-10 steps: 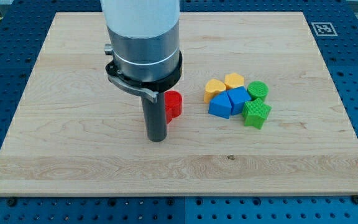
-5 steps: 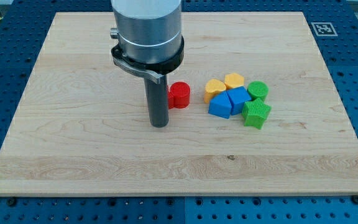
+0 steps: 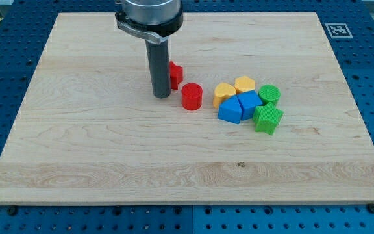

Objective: Move the red blocks to the center of the board

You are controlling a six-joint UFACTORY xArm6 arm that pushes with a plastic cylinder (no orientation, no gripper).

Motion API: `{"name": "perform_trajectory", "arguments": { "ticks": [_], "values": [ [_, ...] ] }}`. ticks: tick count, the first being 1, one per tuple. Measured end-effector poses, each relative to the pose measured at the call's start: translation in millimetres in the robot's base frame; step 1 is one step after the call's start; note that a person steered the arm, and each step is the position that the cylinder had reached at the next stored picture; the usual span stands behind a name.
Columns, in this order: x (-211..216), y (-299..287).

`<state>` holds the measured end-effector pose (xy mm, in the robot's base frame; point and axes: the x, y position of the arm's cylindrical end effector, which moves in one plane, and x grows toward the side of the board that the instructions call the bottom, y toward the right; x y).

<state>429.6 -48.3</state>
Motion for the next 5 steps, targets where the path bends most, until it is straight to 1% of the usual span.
{"name": "perform_trajectory", "arguments": {
  "ticks": [1, 2, 3, 4, 5],
  "values": [
    [12, 11],
    [34, 11],
    [52, 30],
    [59, 74],
    [59, 86]
  ]
}}
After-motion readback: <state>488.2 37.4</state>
